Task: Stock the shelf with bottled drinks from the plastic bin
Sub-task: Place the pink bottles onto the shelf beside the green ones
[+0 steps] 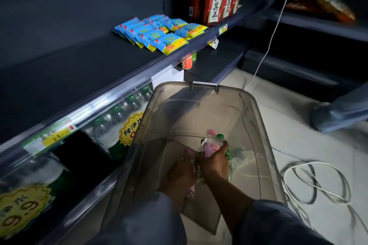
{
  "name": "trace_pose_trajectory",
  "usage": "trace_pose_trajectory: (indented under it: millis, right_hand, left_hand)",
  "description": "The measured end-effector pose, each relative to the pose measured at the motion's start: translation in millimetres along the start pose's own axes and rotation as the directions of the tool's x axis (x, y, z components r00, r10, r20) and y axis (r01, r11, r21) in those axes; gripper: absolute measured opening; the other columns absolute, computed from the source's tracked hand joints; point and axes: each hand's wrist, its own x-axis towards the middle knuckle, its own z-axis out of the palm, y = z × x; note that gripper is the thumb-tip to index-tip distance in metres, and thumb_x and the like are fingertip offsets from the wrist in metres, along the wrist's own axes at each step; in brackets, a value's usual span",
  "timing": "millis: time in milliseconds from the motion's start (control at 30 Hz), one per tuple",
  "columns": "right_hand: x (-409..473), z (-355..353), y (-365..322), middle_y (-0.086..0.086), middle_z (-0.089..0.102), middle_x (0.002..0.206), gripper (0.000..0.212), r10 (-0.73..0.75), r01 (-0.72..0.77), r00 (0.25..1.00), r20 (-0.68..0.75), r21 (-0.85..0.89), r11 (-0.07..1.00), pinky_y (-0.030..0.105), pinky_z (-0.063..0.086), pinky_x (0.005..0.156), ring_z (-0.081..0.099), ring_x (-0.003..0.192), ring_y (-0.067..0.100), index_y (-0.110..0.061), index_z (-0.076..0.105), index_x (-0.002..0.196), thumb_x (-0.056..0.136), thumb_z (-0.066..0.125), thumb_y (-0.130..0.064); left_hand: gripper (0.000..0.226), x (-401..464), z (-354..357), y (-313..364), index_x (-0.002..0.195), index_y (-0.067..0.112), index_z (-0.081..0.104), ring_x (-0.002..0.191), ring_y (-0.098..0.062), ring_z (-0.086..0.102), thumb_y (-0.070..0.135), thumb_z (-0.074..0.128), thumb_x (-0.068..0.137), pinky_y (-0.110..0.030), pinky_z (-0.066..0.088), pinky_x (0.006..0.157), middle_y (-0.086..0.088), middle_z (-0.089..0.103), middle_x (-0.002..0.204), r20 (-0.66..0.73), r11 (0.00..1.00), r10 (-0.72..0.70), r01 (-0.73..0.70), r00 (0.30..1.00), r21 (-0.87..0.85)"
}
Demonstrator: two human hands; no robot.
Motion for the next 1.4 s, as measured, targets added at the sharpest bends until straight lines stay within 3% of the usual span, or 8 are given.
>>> trace_pose_trajectory:
  millis: [167,333,533,767,867,1000,1300,1400]
  right_hand:
    - [-7.8,-3.4,0.1,0.014,0.051,0.132,0.111,-0.022,0.023,0.998,-0.05,0.013,1.0,0.048,0.053,0.094,0.056,0.117,0.037,-0.025,0.018,0.152,0.067,0.088,-0.039]
    - [-14.0,-13.5,-14.5,0.006,0.054,0.113,0.081,-0.066,0.059,0.997,0.036,0.155,0.986,0.044,0.06,0.079,0.061,0.094,0.023,-0.022,0.041,0.134,0.069,0.088,-0.033]
    - [-30.2,-51.4,-64.7,0.004,0.045,0.12,0.079,-0.308,0.299,0.951,0.018,0.191,0.935,0.053,0.05,0.1,0.055,0.112,0.031,-0.013,0.043,0.135,0.07,0.087,-0.019]
    - [-83.4,-77.0,-137.1,0.006,0.054,0.118,0.068,-0.544,0.498,0.838,0.034,0.358,0.79,0.047,0.051,0.097,0.058,0.108,0.021,-0.021,0.049,0.126,0.066,0.081,-0.026]
    - [-104.1,-63.4,-159.2,0.006,0.06,0.115,0.064,-0.572,0.512,0.82,0.029,0.412,0.754,0.055,0.055,0.089,0.065,0.104,0.025,-0.04,0.046,0.115,0.063,0.084,-0.041]
    - [-149.2,-46.7,-196.4,0.002,0.063,0.115,0.064,-0.658,0.567,0.752,0.045,0.464,0.68,0.048,0.055,0.091,0.065,0.104,0.017,-0.033,0.051,0.118,0.062,0.08,-0.041]
    - [-241.8,15.5,-270.6,-0.007,0.068,0.105,0.059,-0.769,0.645,0.614,0.177,0.45,0.618,0.022,0.051,0.076,0.067,0.096,0.012,-0.032,0.052,0.11,0.069,0.087,-0.01]
    - [-257.7,38.5,-284.2,-0.01,0.068,0.104,0.065,-0.777,0.664,0.585,0.231,0.414,0.623,0.038,0.054,0.083,0.064,0.101,0.023,-0.037,0.051,0.118,0.066,0.089,-0.028]
  left_hand:
    - [0.084,-5.1,-8.0,5.6,0.152,0.028,0.027,0.121,-0.036,0.055,0.04,0.073,0.083,-0.044,0.047,0.1,-0.012,0.05,0.136,-0.089,0.984,-0.079,0.063,0.993,-0.167]
    - [0.092,-14.2,-32.0,16.3,0.157,0.019,0.021,0.135,-0.035,0.045,0.026,0.076,0.083,-0.041,0.041,0.109,-0.016,0.039,0.151,-0.174,0.98,0.004,-0.038,0.985,-0.193]
    - [0.093,-33.7,-79.4,32.2,0.145,0.026,0.037,0.123,-0.025,0.059,0.038,0.074,0.061,-0.045,0.05,0.102,-0.004,0.061,0.132,-0.271,0.893,0.129,-0.231,0.954,-0.386]
    - [0.079,-120.4,-187.8,44.9,0.121,0.04,0.048,0.105,-0.011,0.066,0.017,0.083,0.054,-0.034,0.056,0.091,0.01,0.067,0.112,-0.434,0.87,0.303,-0.432,0.848,-0.238]
    - [0.078,-156.4,-226.8,33.6,0.12,0.046,0.05,0.099,-0.009,0.068,0.034,0.078,0.049,-0.038,0.058,0.086,0.014,0.068,0.108,-0.535,0.87,0.313,-0.462,0.785,-0.17]
    - [0.075,-204.1,-273.4,8.1,0.123,0.043,0.05,0.097,-0.009,0.067,0.041,0.081,0.054,-0.038,0.057,0.083,0.015,0.067,0.107,-0.637,0.88,0.337,-0.473,0.693,-0.048]
    - [0.064,-281.2,-359.6,-68.8,0.111,0.031,0.05,0.093,-0.014,0.068,0.041,0.085,0.058,-0.034,0.056,0.079,0.012,0.07,0.103,-0.772,0.949,0.18,-0.315,0.61,-0.028]
    - [0.066,-290.1,-380.8,-90.8,0.115,0.03,0.051,0.094,-0.012,0.067,0.032,0.09,0.061,-0.027,0.053,0.079,0.01,0.07,0.106,-0.795,0.964,0.128,-0.262,0.593,-0.04]
